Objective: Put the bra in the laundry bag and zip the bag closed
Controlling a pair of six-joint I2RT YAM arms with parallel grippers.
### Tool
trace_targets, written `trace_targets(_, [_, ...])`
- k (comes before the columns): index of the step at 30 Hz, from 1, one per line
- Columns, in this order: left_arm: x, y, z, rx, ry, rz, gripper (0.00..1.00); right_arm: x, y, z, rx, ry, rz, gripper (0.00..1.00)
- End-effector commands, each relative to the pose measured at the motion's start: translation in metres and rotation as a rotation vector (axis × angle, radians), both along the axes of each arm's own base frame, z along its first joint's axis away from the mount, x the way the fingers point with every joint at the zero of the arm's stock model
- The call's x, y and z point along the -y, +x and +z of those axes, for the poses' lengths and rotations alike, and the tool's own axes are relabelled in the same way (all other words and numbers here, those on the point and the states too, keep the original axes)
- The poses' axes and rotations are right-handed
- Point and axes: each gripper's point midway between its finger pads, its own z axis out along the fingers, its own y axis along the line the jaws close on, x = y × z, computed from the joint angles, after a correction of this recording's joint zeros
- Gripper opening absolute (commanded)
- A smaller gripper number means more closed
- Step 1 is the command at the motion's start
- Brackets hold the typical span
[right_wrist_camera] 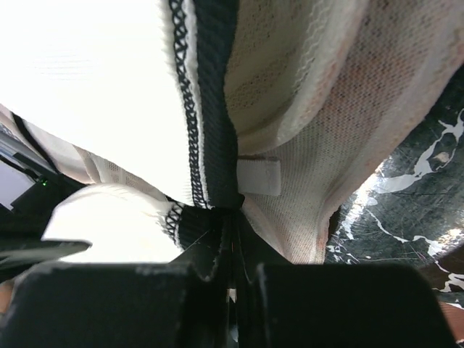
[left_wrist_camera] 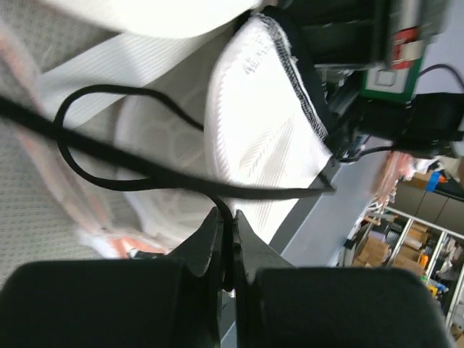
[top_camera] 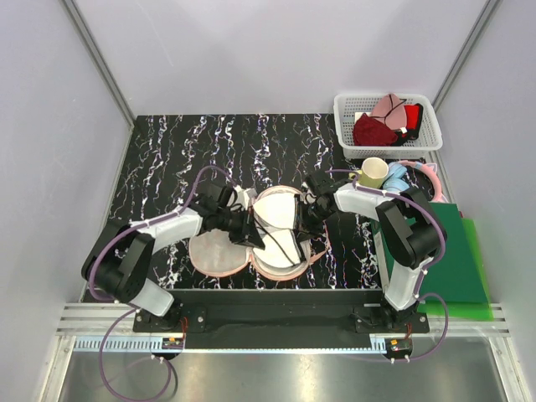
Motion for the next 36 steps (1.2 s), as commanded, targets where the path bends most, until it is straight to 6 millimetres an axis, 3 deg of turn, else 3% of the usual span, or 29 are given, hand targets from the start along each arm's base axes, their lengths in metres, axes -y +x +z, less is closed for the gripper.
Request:
trace_targets(1, [-0.009, -0.001, -0.012, 0.035, 0.046, -0.093, 0.0, -0.005, 0.006, 0.007, 0.008, 0.021, -0.009, 0.06])
trace_targets(10, [-0.02, 0.014, -0.024, 0.083, 0.166, -0.112, 0.0, -0.005, 0.009, 0.016, 0.029, 0.026, 0.012, 0.15])
trace_targets(19, [-0.016, 0.031, -0.016, 0.126, 0.183, -0.086, 0.0, -0.003, 0.015, 0.042, 0.071, 0.007, 0.025, 0.3])
trace_targets(32, [-0.015, 0.033, -0.021, 0.126, 0.215, -0.085, 0.07, 0.038, 0.012, 0.067, 0.17, -0.172, 0.044, 0.53])
trace_targets(35, [-0.016, 0.036, -0.02, 0.129, 0.237, -0.079, 0.2, 0.042, 0.01, 0.068, 0.166, -0.181, 0.046, 0.54])
trace_targets(36, [-0.017, 0.039, -0.019, 0.138, 0.249, -0.071, 0.32, 0.042, 0.009, 0.068, 0.165, -0.177, 0.048, 0.55])
